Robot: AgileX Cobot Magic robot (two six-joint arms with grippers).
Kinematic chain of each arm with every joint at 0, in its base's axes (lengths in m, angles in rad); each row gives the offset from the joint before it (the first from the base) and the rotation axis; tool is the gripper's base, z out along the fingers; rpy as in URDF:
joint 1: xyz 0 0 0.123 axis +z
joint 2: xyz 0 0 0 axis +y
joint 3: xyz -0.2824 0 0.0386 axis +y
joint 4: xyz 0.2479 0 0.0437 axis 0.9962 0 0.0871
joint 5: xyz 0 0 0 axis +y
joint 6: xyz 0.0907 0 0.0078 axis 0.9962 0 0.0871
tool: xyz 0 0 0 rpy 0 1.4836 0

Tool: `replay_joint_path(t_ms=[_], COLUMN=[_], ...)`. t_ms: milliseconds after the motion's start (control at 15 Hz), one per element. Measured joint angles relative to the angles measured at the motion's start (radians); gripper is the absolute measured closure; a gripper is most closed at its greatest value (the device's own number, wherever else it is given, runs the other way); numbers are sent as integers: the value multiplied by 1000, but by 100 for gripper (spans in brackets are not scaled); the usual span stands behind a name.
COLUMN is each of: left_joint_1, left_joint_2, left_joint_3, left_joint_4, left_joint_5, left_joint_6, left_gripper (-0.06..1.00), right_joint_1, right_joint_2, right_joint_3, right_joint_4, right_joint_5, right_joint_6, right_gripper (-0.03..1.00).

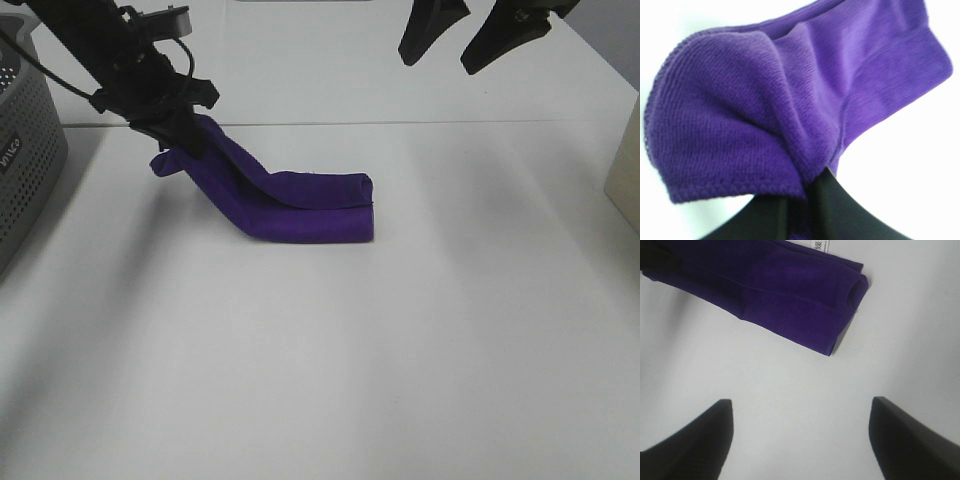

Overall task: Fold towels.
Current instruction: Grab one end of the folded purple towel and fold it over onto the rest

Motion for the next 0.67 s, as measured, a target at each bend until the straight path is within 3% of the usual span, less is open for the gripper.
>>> replay_joint_path(t_ms=[333,667], left_joint_1=[-136,-200], left_joint_2=[0,11], left_joint_3=[-26,-30], left_joint_4=[-30,-30], left_joint_5=[-28,-67], left_joint_6=[-13,-45], left_gripper=[88,88], right_joint_1=[0,0], right_joint_2=[-72,-105], right_joint_3=[0,0], right_joint_4=[5,6], right_joint_5=[1,1], right_joint_6=[0,0], right_gripper=[24,24])
